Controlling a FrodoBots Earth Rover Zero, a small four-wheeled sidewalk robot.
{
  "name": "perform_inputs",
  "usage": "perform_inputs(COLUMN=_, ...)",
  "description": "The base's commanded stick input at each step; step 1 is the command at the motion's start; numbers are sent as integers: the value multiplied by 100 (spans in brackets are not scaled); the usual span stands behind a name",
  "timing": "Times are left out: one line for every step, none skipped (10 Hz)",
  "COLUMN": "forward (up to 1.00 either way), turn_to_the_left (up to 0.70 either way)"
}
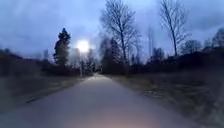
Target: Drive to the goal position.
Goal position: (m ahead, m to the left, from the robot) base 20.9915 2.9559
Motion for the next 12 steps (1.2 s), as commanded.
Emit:
perform_inputs(forward=100, turn_to_the_left=0)
perform_inputs(forward=100, turn_to_the_left=0)
perform_inputs(forward=100, turn_to_the_left=0)
perform_inputs(forward=100, turn_to_the_left=0)
perform_inputs(forward=100, turn_to_the_left=0)
perform_inputs(forward=100, turn_to_the_left=0)
perform_inputs(forward=100, turn_to_the_left=10)
perform_inputs(forward=100, turn_to_the_left=29)
perform_inputs(forward=100, turn_to_the_left=40)
perform_inputs(forward=100, turn_to_the_left=40)
perform_inputs(forward=100, turn_to_the_left=40)
perform_inputs(forward=100, turn_to_the_left=21)
